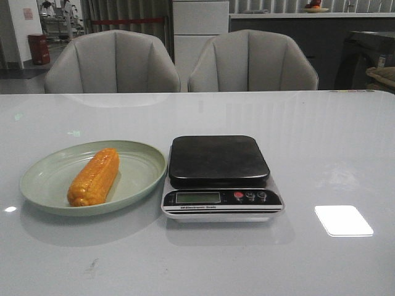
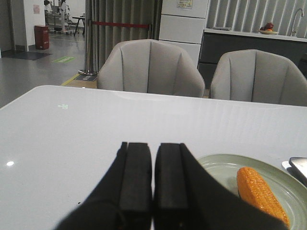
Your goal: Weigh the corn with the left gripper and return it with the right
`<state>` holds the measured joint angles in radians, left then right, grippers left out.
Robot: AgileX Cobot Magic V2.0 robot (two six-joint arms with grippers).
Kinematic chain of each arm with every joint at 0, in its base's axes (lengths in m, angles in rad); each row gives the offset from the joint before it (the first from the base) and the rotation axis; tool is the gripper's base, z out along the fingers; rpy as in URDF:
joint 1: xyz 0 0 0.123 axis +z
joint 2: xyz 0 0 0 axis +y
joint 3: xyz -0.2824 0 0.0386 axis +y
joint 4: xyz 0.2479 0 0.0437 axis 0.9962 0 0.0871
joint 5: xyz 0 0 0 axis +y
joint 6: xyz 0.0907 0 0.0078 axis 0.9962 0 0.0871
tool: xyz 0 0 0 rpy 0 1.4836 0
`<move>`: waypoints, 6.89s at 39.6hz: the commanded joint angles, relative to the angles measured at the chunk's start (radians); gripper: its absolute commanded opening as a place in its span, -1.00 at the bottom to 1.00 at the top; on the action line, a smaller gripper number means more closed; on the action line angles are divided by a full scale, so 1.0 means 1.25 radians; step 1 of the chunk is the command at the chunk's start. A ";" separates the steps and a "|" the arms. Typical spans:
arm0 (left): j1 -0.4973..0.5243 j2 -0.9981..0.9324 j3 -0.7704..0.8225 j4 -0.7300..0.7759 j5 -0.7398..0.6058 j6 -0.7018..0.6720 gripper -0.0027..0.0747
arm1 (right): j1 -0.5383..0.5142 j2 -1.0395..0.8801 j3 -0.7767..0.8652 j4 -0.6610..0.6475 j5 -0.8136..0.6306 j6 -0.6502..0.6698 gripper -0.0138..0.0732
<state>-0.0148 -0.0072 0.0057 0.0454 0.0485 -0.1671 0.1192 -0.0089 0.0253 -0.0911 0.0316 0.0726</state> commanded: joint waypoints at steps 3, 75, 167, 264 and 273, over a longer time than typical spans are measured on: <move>-0.001 -0.017 0.026 -0.006 -0.060 -0.001 -0.64 | -0.001 -0.016 0.008 -0.008 -0.057 -0.005 -0.30; -0.032 0.306 -0.379 0.032 0.298 -0.004 -0.63 | -0.001 -0.016 0.008 -0.008 -0.057 -0.005 -0.30; -0.383 1.423 -1.040 -0.243 0.318 0.001 -0.61 | -0.001 -0.016 0.008 -0.008 -0.057 -0.005 -0.30; -0.520 0.149 -0.366 -0.051 0.408 0.082 -0.51 | -0.001 -0.016 0.008 -0.008 -0.172 -0.005 -0.30; -0.520 0.046 -0.325 -0.051 0.406 0.082 -0.64 | -0.001 0.000 -0.060 -0.008 -0.218 0.069 -0.30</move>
<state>-0.6622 0.0575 -0.3812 -0.0186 0.6472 -0.0670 0.1192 -0.0089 0.0173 -0.0925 -0.2073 0.1164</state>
